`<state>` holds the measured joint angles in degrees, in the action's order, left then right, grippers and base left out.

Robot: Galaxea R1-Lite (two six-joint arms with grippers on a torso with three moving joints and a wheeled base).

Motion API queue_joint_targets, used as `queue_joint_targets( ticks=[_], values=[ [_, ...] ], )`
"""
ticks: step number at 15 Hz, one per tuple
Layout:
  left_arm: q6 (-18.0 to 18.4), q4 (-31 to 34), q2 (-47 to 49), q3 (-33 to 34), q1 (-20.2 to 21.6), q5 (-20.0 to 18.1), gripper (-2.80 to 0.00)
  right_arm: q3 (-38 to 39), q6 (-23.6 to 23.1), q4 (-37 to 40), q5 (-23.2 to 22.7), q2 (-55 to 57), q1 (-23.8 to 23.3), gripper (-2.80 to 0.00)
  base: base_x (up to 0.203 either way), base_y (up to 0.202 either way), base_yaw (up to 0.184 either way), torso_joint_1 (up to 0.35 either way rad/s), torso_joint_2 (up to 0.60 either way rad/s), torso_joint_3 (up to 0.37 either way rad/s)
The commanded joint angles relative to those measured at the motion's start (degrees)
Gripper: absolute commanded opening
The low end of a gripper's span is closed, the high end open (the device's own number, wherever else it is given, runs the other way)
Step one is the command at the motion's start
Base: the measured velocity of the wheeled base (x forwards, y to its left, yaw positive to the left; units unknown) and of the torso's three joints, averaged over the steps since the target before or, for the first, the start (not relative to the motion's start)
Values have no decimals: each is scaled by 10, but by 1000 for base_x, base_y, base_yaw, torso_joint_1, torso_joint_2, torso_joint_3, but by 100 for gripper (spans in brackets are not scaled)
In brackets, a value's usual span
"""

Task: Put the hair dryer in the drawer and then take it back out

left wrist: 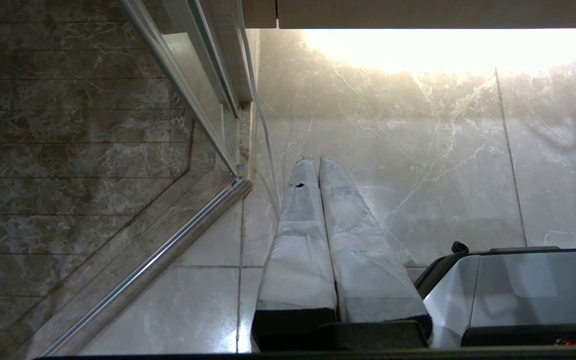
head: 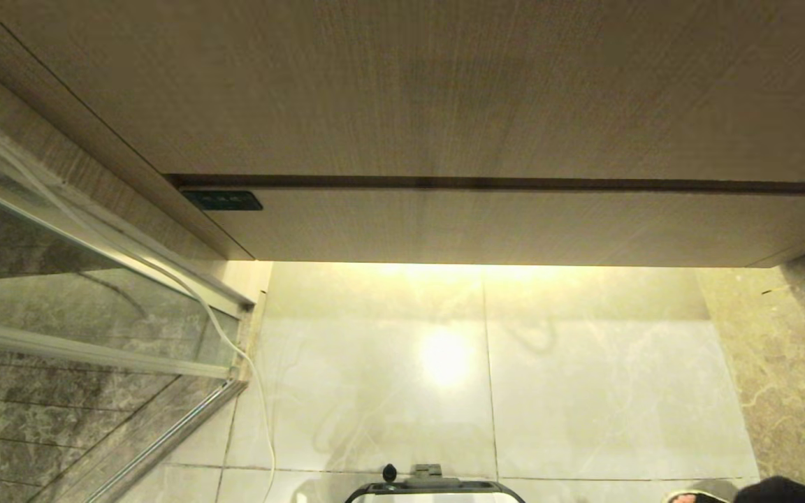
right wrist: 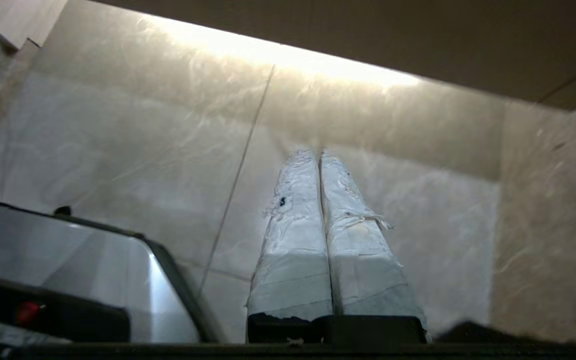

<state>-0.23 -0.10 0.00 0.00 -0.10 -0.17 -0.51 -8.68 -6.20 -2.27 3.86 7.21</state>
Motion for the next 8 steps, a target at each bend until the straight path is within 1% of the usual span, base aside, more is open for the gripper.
queue_joint_targets(
  ticks=[1,3,8],
  values=[
    [0,0,0,1,-1,0,-280,28,58,-5,9,-62,15,-280,0,0,0,0,0,0],
    [0,0,0,0,0,0,-280,28,63,-3,10,-62,15,-280,0,0,0,0,0,0],
    [0,0,0,1,0,0,-280,28,57,-3,9,-62,14,-280,0,0,0,0,0,0]
  ],
)
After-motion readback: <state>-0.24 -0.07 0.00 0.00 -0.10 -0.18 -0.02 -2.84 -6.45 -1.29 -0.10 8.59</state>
